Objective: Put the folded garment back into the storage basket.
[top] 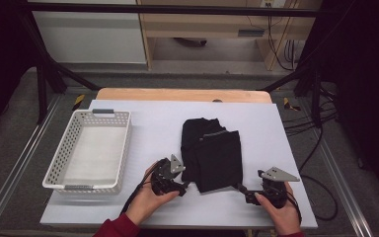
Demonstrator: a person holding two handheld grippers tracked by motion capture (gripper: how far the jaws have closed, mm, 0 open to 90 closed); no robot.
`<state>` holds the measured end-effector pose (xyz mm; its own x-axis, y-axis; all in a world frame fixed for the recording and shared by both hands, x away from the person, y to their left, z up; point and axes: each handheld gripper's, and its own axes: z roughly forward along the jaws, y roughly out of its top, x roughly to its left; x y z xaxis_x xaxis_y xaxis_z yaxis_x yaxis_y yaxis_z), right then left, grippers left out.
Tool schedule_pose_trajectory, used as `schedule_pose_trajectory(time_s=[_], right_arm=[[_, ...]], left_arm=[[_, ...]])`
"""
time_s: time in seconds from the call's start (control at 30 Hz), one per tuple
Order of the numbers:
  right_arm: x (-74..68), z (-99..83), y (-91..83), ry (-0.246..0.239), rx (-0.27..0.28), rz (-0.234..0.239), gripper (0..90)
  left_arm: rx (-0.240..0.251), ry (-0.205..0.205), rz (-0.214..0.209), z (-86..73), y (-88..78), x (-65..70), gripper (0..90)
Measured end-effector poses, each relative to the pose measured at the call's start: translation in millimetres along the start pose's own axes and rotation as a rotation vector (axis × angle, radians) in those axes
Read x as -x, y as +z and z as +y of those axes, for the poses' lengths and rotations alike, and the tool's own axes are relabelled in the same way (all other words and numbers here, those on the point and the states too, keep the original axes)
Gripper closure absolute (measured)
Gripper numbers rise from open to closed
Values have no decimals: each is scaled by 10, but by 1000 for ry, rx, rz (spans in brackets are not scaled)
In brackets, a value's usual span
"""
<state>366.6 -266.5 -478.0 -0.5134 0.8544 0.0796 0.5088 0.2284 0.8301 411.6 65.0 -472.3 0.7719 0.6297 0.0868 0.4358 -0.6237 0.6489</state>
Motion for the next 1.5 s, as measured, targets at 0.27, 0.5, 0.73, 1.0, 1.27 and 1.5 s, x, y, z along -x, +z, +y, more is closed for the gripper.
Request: schedule_pose_trajectory(time_s=[0.27,0.5,0.73,1.0,1.27,1.5], right_arm=[[-26,2,8,-8,-10,12,73],[-116,-17,4,-28,-24,32,73],[-230,-35,8,-60,-38,54,72],[-396,-63,38,-103,-78,99,77],[-569,-82,70,-134,-109,141,110],[-631,-77,79,-129,-103,159,117]], left_arm=[[46,-15,-72,12,49,-4,538],[75,11,-79,-15,31,-22,804],[71,20,-105,-36,-87,-63,824],[50,27,-122,-149,-329,-53,826],[25,25,-122,-330,-512,-17,825],[30,19,-117,-396,-627,25,825]])
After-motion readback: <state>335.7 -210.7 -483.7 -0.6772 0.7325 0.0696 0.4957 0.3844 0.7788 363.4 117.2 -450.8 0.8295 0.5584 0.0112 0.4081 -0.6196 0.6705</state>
